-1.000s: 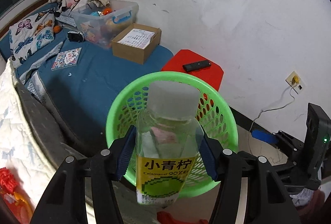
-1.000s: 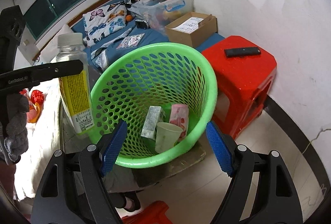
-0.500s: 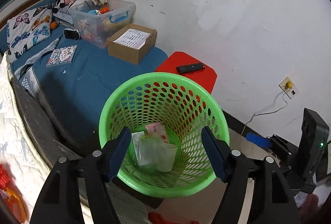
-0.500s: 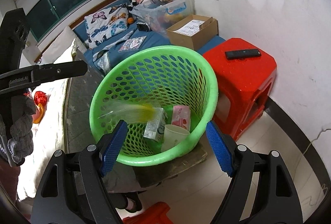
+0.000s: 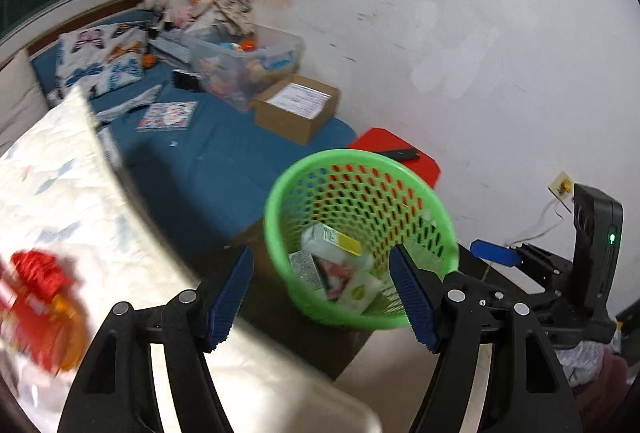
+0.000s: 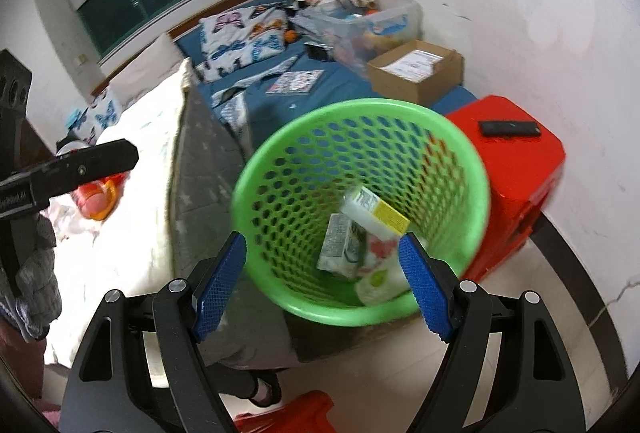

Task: Collect trash
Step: 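Move both tools back toward the red cup on the mattress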

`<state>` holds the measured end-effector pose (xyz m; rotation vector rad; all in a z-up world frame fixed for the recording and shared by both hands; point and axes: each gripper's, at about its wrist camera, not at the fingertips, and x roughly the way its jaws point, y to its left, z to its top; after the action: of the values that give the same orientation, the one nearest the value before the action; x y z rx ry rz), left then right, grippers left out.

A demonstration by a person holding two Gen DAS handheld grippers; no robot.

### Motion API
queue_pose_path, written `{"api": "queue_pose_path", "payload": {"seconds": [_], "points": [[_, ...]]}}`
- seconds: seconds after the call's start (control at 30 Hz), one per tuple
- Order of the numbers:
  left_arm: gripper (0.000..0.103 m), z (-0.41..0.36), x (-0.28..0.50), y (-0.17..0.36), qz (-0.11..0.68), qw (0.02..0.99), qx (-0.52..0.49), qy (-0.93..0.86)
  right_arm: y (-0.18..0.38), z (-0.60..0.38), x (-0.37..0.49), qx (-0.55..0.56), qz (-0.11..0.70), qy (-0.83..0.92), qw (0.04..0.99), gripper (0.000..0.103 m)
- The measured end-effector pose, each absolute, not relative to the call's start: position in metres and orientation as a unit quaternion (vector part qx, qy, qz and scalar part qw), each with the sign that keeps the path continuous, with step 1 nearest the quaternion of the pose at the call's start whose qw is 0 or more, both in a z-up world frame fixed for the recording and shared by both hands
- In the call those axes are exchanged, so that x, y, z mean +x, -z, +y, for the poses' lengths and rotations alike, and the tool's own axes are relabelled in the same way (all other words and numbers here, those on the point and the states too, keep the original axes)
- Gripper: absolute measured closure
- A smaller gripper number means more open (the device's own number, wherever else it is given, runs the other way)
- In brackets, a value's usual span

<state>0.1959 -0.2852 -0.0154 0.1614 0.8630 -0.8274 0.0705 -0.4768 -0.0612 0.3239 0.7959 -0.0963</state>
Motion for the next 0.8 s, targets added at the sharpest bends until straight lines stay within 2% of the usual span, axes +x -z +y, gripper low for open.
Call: {"api": "queue_pose_path", "payload": {"seconds": [0.8], "points": [[0.035, -0.008, 0.174, 0.021, 0.390, 0.910, -0.027, 0.138, 0.038, -0.284, 0.169, 0.030, 0.396, -0.146, 0.906, 0.024]]}}
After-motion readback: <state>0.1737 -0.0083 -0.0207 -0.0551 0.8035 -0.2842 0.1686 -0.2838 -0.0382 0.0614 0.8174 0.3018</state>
